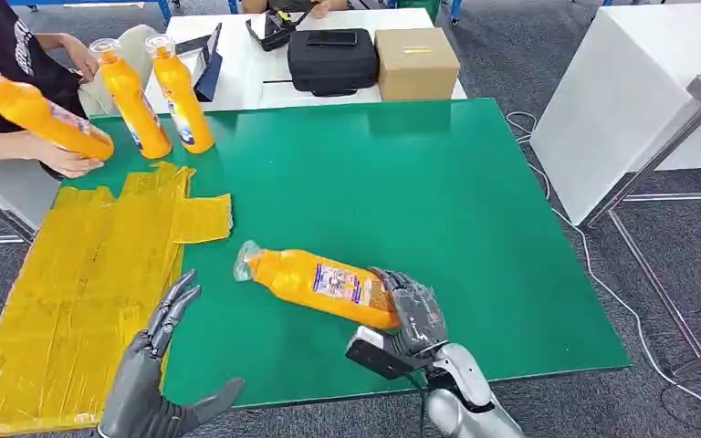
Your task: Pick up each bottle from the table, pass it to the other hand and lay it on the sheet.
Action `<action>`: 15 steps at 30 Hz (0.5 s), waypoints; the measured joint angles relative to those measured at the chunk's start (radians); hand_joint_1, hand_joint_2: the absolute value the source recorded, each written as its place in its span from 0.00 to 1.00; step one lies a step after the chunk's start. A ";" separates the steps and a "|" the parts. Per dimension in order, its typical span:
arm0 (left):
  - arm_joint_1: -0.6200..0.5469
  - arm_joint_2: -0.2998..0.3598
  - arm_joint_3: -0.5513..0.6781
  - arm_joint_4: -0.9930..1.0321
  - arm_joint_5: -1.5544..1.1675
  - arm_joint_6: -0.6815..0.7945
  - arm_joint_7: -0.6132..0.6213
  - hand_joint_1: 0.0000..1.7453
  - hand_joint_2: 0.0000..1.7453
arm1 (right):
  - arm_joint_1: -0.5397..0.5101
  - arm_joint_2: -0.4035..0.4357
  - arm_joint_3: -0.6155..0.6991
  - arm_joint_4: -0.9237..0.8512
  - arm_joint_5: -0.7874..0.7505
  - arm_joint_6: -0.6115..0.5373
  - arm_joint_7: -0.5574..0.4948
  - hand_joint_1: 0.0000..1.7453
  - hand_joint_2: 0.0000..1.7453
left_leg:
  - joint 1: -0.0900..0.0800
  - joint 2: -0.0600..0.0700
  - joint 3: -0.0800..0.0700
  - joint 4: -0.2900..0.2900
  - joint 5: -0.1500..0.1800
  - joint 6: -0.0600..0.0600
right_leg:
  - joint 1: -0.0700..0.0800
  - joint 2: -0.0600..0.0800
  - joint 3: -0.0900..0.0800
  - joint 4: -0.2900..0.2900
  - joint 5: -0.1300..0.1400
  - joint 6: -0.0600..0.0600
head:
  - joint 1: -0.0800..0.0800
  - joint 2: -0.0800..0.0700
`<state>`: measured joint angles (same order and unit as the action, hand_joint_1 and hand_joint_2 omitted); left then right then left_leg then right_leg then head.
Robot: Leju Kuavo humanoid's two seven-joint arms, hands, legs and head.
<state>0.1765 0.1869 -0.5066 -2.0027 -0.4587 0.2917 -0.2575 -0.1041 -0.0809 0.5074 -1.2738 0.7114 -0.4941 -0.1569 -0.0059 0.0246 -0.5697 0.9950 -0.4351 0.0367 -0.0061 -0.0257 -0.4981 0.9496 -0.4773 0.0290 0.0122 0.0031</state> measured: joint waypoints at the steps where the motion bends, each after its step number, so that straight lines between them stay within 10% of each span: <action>1: 0.001 -0.001 0.003 0.000 0.063 -0.022 0.001 0.00 1.00 | 0.002 0.006 -0.004 -0.013 -0.022 -0.022 -0.019 1.00 1.00 | 0.000 0.000 0.000 0.000 0.000 0.000 | 0.000 0.000 0.000 0.000 0.000 0.000 | 0.000 0.000; 15: -0.089 -0.042 0.041 0.116 0.603 -0.129 0.122 0.00 1.00 | 0.011 0.025 -0.009 -0.103 -0.335 -0.078 -0.189 1.00 1.00 | 0.000 0.000 0.000 0.000 0.000 0.000 | 0.000 0.000 0.000 0.000 0.000 0.000 | 0.000 0.000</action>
<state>0.0873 0.1446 -0.4654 -1.8864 0.1440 0.1628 -0.1354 -0.0928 -0.0561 0.4986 -1.3768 0.3765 -0.5718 -0.3456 -0.0061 0.0245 -0.5700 0.9951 -0.4349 0.0368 -0.0063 -0.0256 -0.4981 0.9496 -0.4771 0.0292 0.0122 0.0031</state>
